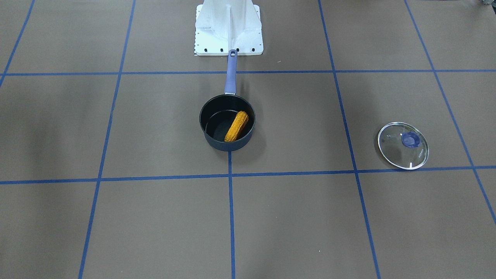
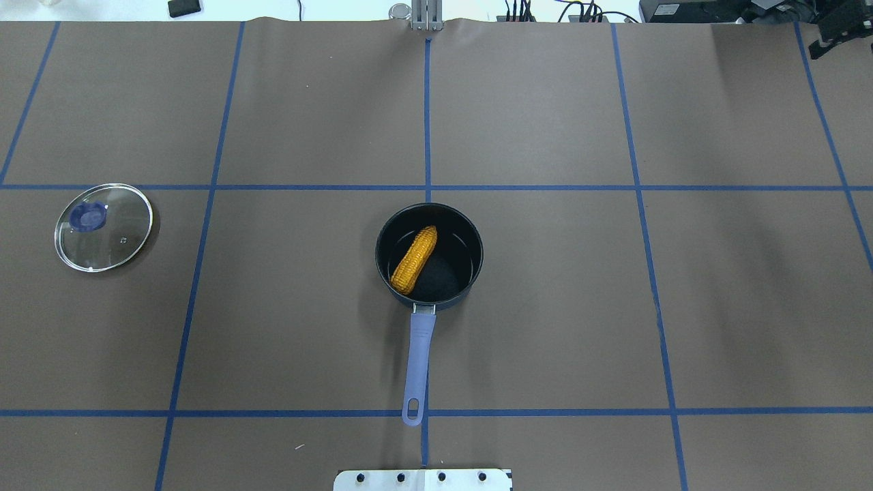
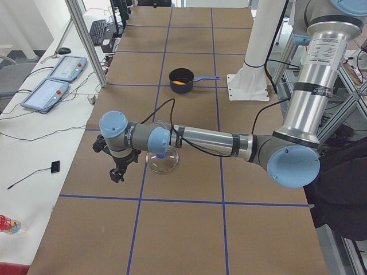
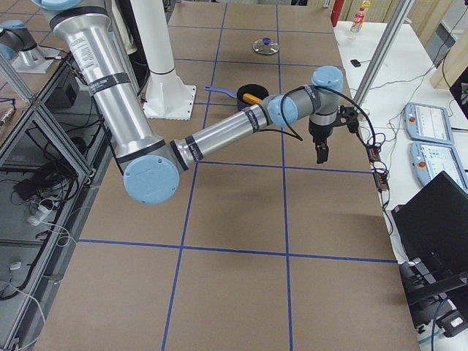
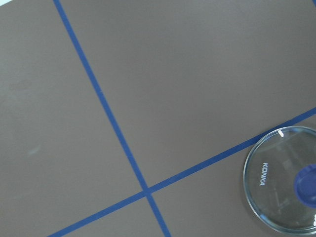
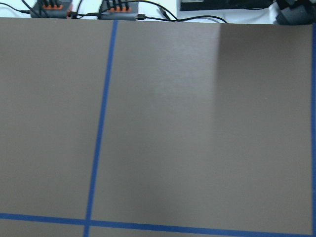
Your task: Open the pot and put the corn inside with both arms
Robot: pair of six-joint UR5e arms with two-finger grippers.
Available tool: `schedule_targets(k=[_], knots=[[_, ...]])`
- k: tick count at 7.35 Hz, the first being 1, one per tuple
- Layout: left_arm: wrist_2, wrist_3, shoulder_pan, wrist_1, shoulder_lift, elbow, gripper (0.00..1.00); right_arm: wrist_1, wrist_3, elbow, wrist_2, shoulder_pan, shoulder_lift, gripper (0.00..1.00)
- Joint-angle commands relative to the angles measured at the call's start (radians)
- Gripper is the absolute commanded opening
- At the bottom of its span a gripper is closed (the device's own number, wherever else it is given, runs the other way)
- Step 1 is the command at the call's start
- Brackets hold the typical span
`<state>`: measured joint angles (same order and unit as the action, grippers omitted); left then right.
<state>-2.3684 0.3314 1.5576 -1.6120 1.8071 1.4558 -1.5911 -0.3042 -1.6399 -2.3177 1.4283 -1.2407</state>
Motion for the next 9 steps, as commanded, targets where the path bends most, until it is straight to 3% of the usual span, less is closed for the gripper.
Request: schedule_targets(k=[1, 4, 6, 9], knots=[[0.001, 0.082, 0.051, 0.007, 0.001, -0.038, 0.98, 0.002, 0.086, 0.008, -0.034, 0.066, -0.092, 1.0], [-0.041, 0.084, 0.099, 0.007, -0.012, -0.049, 0.98, 0.01, 0.097, -0.02, -0.042, 0.101, -0.161, 1.0], [-0.046, 0.125, 0.119, -0.012, -0.083, -0.052, 0.98, 0.046, 0.096, -0.034, -0.043, 0.104, -0.222, 1.0], [-0.049, 0.178, 0.156, -0.093, -0.198, -0.045, 0.98, 0.049, 0.082, -0.041, -0.046, 0.104, -0.226, 1.0]])
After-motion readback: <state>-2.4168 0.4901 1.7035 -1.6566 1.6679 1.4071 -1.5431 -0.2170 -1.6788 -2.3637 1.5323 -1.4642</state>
